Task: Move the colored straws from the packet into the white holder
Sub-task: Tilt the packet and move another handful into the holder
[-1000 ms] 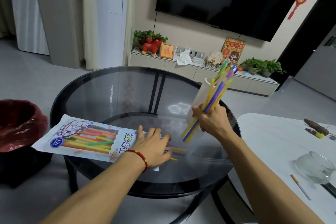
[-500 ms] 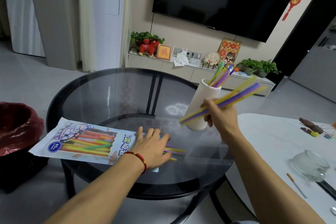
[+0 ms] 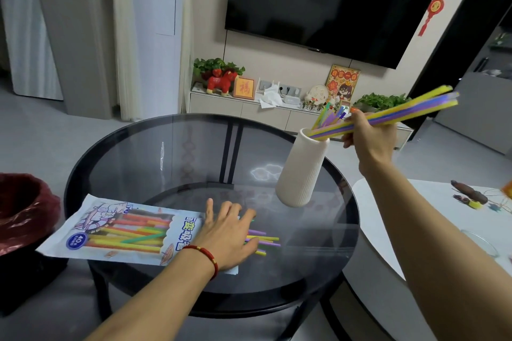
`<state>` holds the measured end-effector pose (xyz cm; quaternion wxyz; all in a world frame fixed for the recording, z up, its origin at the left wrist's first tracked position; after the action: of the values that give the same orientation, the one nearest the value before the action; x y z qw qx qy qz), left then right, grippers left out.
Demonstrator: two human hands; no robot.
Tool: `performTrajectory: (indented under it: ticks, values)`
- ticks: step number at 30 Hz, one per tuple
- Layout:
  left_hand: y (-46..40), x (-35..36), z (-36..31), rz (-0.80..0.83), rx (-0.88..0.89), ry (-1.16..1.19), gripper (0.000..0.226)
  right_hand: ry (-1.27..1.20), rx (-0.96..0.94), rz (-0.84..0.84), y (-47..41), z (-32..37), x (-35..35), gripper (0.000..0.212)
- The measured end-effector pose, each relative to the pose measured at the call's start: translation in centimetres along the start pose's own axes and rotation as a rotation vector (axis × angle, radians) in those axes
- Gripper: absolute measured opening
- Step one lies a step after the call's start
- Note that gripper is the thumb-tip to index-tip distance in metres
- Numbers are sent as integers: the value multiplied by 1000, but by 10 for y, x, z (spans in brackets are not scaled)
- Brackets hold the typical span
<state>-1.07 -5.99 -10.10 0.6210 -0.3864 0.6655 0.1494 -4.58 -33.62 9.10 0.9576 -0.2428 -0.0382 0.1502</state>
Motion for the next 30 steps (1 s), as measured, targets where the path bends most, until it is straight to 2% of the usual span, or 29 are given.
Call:
performTrajectory:
  ticks: [5, 13, 16, 18, 20, 22, 24, 26, 28, 30]
  values:
    - [-1, -2, 3, 4, -10, -18, 54, 261, -89, 114, -4, 10, 27, 27]
    - [-3, -2, 5, 8, -13, -18, 56, 436, -67, 323, -5, 15, 51, 22]
    - [-4, -1, 8, 17, -18, -13, 58, 414, -113, 264, -9, 24, 48, 25]
    - [-4, 0, 9, 24, -21, -10, 59, 380, -135, 195, -11, 30, 43, 42]
    - [-4, 0, 10, 27, -22, -4, 59, 404, -241, 132, -12, 33, 40, 54]
    - [-4, -1, 12, 27, -19, 8, 62, 524, -397, 177, -5, 33, 43, 52]
    - [-3, -4, 13, 59, 3, 19, 75, 627, -472, 374, 10, 25, 50, 51]
    - [-2, -7, 17, 123, 39, 21, 96, 597, -485, 518, 21, 20, 53, 50]
    - [3, -11, 25, 180, 55, -7, 114, 521, -517, 505, 24, 27, 50, 50]
    - [8, -13, 34, 227, 44, -35, 125, 488, -637, 357, 25, 42, 40, 44]
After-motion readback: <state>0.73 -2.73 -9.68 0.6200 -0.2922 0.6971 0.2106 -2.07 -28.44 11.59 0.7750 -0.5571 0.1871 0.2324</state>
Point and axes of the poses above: each hand's wrist, its own y-axis away from the middle knuckle, its own x-axis out of the palm, z = x × y, the point moved 5 cm from there along -y, towards the middle knuckle, and after that the axes turned 11 degrees about -z, right-handed, at the moved point
